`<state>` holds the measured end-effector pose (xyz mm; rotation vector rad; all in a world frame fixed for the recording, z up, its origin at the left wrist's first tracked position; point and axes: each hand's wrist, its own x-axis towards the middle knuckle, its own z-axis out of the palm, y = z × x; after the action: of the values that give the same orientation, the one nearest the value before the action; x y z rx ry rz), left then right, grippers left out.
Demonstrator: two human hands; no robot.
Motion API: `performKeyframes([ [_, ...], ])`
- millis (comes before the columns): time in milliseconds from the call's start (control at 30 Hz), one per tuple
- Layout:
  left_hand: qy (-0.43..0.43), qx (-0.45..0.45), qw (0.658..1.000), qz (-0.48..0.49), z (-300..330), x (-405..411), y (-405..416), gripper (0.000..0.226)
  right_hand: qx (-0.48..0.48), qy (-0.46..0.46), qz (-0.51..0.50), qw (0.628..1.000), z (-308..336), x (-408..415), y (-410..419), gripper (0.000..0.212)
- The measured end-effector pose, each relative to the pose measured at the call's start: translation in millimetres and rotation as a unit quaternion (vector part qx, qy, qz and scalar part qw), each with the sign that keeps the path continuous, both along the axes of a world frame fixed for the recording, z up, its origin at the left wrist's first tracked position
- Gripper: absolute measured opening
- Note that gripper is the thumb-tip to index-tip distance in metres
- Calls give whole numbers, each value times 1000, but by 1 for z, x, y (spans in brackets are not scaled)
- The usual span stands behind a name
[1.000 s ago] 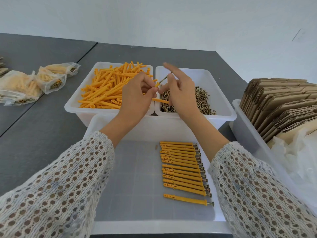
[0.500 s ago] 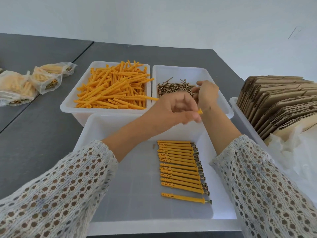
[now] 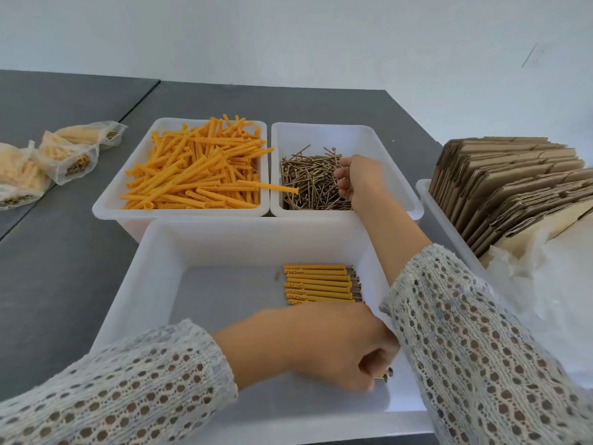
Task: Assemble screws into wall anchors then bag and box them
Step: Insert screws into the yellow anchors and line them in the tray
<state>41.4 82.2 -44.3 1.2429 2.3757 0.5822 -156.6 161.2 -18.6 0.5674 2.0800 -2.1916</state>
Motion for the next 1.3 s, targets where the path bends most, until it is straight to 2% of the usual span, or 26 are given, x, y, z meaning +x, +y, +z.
performKeyframes([
  [67,-7,4,1000,-21,-2,3,2,12,7,-2,3,1000,-1,-1,0,25],
  [433,107,-30,992,-59,-8,5,3,17,16,22,5,1000,-7,-5,0,26],
  [767,75,-21,997,27,-15,5,6,20,37,36,15,999,-10,-6,-1,26],
  [1100,27,-4,999,35,-15,3,5,21,63,29,24,997,-9,-6,-3,25],
  [1233,91,23,993,70,1,-10,-1,36,103,44,40,993,-11,-6,-4,24],
  [1300,137,73,980,126,16,-25,-12,32,142,62,45,987,-14,-7,-4,24],
])
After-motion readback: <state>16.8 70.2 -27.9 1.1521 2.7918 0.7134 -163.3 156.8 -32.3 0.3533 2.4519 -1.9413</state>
